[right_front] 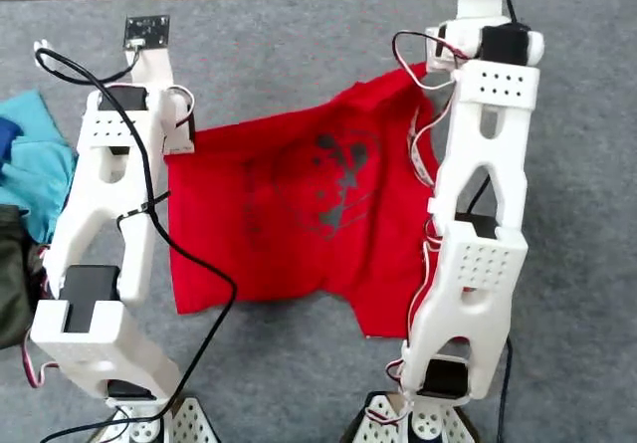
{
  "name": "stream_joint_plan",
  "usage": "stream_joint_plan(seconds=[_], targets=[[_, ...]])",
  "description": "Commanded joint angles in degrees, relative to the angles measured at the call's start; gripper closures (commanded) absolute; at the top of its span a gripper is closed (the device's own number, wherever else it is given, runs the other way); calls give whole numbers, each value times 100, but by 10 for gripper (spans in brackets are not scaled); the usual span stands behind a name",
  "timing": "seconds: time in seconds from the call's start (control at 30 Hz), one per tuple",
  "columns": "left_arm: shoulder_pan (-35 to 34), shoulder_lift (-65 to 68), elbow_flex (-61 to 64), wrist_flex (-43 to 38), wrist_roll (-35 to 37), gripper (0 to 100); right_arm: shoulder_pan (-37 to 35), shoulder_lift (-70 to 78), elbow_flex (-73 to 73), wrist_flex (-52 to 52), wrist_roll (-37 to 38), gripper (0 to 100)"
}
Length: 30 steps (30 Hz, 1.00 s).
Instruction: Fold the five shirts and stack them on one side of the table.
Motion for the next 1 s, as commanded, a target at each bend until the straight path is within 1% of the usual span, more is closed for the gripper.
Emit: stream_joint_plan(seconds=[0.0,0.23,0.37,0.53,0.6,0.67,0.8,0.97], targets=[[18,-66,-264,211,18,981,233,-57,-778,791,255,994],[44,-66,-264,448,9,981,690,-57,-1455,1855,826,995],[44,-66,-299,457,9,981,945,-57,-1411,1908,1319,995],[9,-75,-264,475,9,981,1042,-92,-1024,1916,1582,995],[9,-75,-308,651,9,981,1077,-110,-866,1916,1591,995],[62,-75,-316,809,9,981,1095,-198,-602,1916,1600,995],[70,-163,-290,835,9,981,998,-708,391,1916,1749,995],[114,-822,114,791,18,981,734,-1516,1754,1890,1749,995]])
